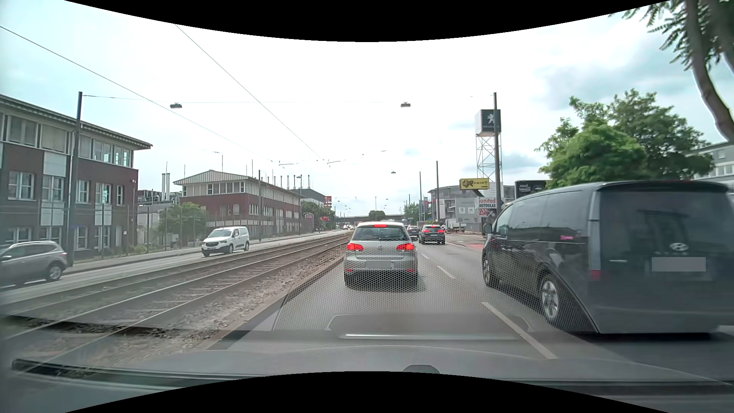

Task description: Follow the waypoints while adhering to traffic rules and regulations

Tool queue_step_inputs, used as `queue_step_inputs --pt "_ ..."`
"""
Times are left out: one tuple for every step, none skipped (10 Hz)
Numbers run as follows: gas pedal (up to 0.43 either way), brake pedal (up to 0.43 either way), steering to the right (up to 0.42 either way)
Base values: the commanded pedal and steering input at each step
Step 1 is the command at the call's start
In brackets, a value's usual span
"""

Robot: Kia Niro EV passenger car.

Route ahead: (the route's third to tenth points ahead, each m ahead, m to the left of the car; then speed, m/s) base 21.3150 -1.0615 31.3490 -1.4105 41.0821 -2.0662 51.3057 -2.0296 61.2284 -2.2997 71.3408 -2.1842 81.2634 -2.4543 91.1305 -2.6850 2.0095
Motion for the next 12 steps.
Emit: queue_step_inputs --pt "0.0 0.165 -0.006" --pt "0.0 0.165 -0.006" --pt "0.0 0.165 -0.006" --pt "0.0 0.165 -0.006" --pt "0.0 0.159 -0.006" --pt "0.0 0.165 -0.006" --pt "0.0 0.165 -0.006" --pt "0.0 0.165 -0.006" --pt "0.0 0.165 -0.006" --pt "0.0 0.171 -0.006" --pt "0.0 0.165 -0.006" --pt "0.0 0.165 -0.006"
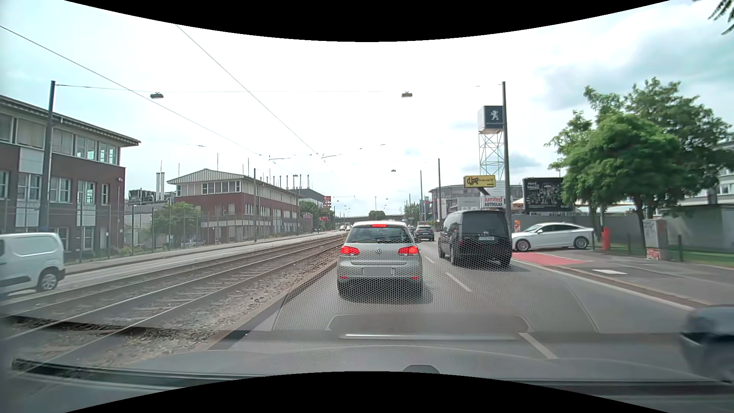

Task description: Follow the waypoints while adhering to traffic rules and regulations

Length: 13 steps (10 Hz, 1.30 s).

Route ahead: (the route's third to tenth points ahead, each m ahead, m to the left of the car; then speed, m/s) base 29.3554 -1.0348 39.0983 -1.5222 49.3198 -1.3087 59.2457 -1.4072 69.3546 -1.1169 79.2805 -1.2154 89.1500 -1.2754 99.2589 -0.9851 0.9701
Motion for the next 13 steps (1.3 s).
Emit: queue_step_inputs --pt "0.0 0.171 -0.006" --pt "0.0 0.165 -0.006" --pt "0.0 0.171 -0.006" --pt "0.0 0.171 -0.006" --pt "0.0 0.165 -0.006" --pt "0.0 0.165 -0.006" --pt "0.0 0.171 -0.006" --pt "0.0 0.165 -0.006" --pt "0.0 0.165 -0.006" --pt "0.0 0.165 -0.006" --pt "0.0 0.165 -0.006" --pt "0.0 0.165 -0.006" --pt "0.0 0.165 -0.006"
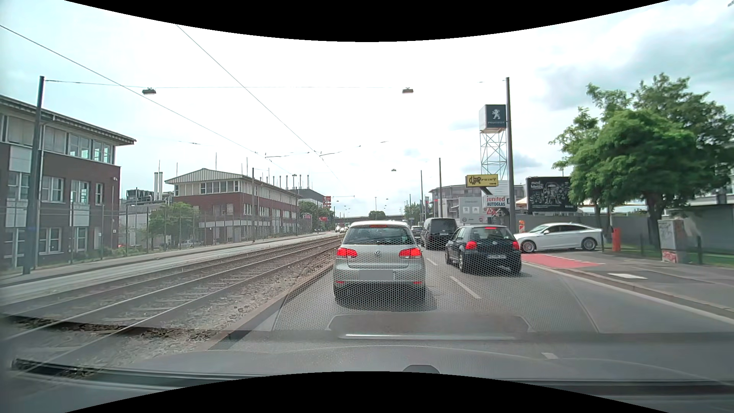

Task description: Follow the waypoints while adhering to traffic rules and regulations

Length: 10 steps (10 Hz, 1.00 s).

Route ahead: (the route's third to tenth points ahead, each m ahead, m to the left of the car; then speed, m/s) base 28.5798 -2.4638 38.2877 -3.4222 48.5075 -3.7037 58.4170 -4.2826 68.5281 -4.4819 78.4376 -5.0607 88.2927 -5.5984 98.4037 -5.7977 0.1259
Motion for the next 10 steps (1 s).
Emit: queue_step_inputs --pt "0.0 0.171 -0.006" --pt "0.0 0.171 -0.006" --pt "0.0 0.165 -0.006" --pt "0.0 0.165 -0.006" --pt "0.0 0.165 -0.006" --pt "0.0 0.165 -0.006" --pt "0.0 0.165 -0.006" --pt "0.0 0.171 -0.007" --pt "0.0 0.171 -0.007" --pt "0.0 0.177 -0.007"
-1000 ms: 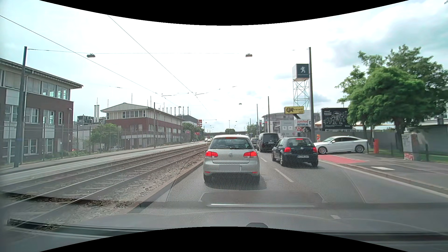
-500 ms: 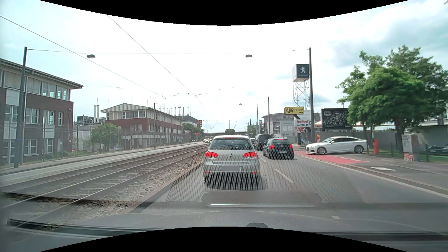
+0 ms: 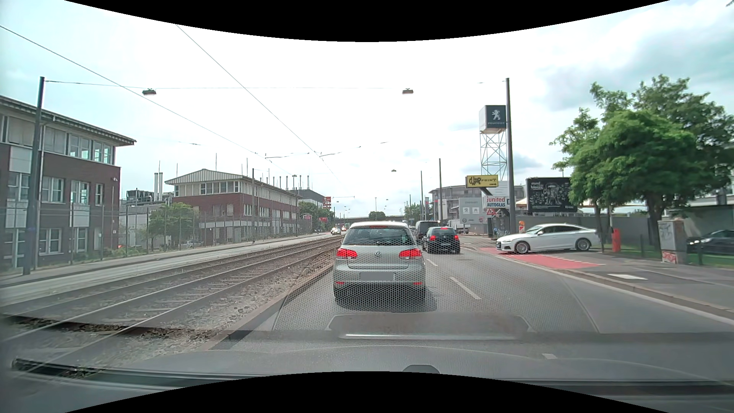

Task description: Follow the waypoints while adhering to traffic rules and regulations

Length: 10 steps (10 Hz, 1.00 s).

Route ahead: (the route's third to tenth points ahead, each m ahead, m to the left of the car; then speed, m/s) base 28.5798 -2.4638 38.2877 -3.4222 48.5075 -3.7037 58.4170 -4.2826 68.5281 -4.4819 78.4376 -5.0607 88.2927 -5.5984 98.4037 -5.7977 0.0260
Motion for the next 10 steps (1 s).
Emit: queue_step_inputs --pt "0.0 0.177 -0.007" --pt "0.0 0.183 -0.007" --pt "0.0 0.189 -0.007" --pt "0.0 0.201 -0.007" --pt "0.0 0.195 -0.007" --pt "0.0 0.201 -0.007" --pt "0.0 0.201 -0.007" --pt "0.0 0.201 -0.007" --pt "0.0 0.201 -0.007" --pt "0.0 0.201 -0.007"
